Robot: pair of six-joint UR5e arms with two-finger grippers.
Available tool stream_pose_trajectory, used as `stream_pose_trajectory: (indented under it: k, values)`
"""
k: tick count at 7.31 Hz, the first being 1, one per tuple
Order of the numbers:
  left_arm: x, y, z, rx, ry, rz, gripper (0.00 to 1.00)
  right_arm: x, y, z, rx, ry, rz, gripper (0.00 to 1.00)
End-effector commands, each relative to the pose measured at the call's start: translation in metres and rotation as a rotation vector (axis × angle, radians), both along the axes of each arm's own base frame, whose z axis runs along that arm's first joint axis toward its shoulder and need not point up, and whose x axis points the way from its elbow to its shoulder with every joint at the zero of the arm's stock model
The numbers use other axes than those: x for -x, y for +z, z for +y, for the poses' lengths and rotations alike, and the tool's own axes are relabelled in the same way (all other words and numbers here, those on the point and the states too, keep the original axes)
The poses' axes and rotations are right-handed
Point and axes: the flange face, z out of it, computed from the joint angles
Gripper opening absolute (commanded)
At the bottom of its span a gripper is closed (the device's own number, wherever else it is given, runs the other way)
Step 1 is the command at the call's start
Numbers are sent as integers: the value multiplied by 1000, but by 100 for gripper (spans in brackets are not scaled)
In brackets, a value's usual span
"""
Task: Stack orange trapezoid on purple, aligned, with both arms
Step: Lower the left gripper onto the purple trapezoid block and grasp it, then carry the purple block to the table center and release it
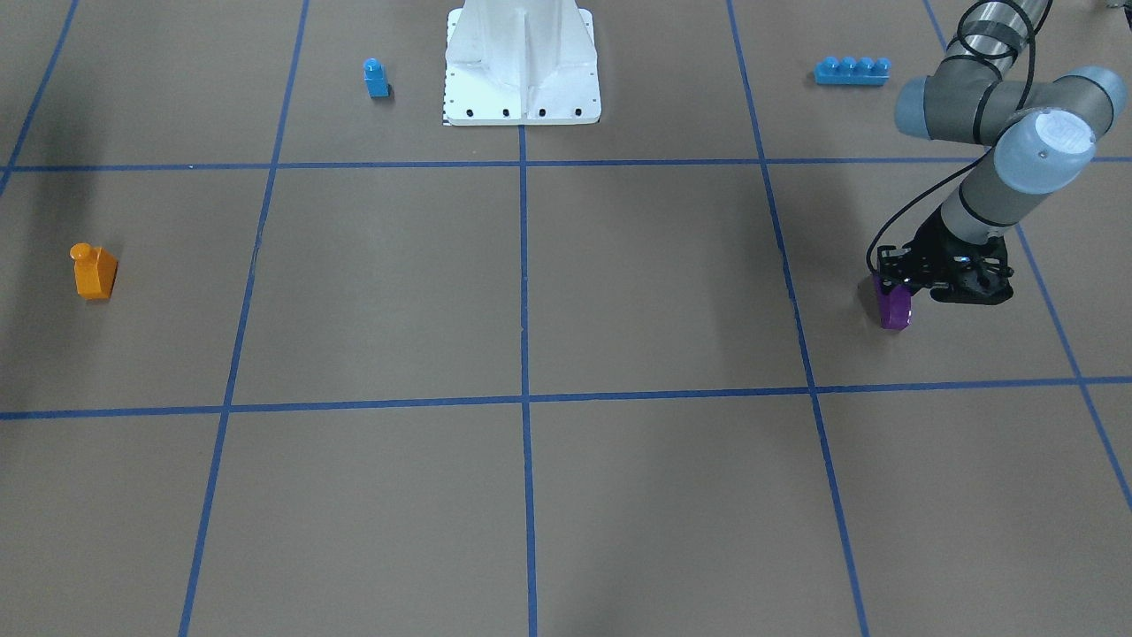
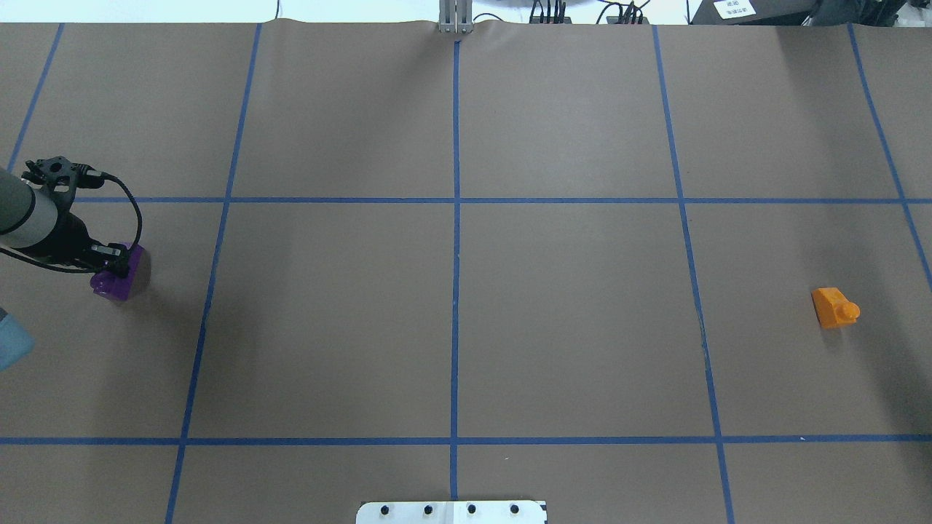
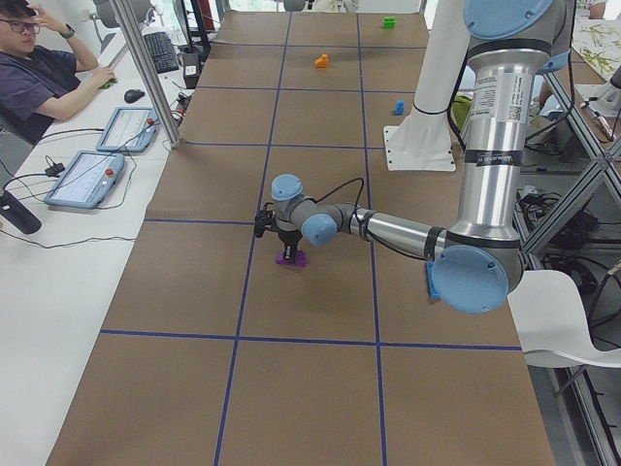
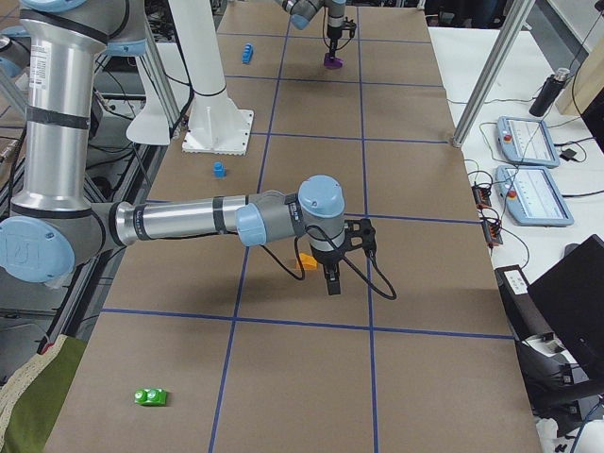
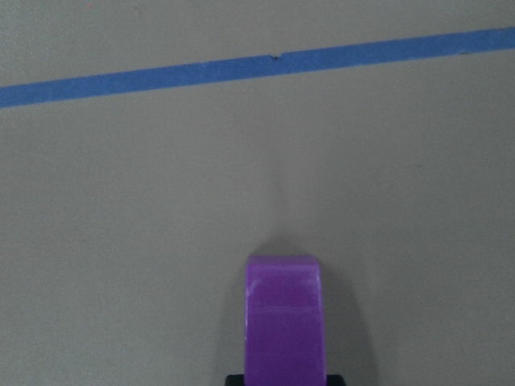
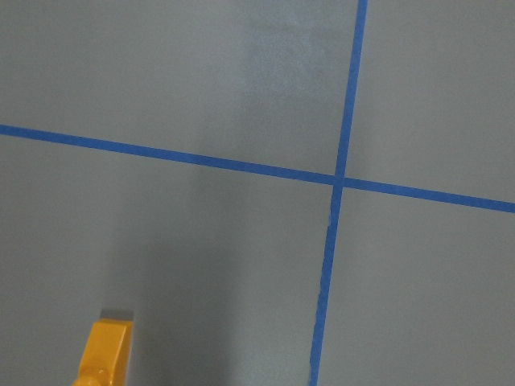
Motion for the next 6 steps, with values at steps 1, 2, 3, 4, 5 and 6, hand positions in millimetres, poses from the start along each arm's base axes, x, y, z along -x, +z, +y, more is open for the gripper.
stream_pose_trajectory:
  k: [1,2,3,4,5,6]
  values:
    - [-1,-10,2,10,13,23,0,0,0,0,0,0,-1,100]
    - [-5,-31,5,24,49,88,0,0,0,0,0,0,-1,100]
    - [-13,-52,-4,35,44,97,0,0,0,0,0,0,-1,100]
    - [-29,-95,-26,43,40,92,0,0,0,0,0,0,-1,100]
    - [-44,-144,-46,59,26,88,0,0,-1,0,0,0,-3,100]
    - [-61,-192,-59,81,-11,106,0,0,-1,0,0,0,-3,100]
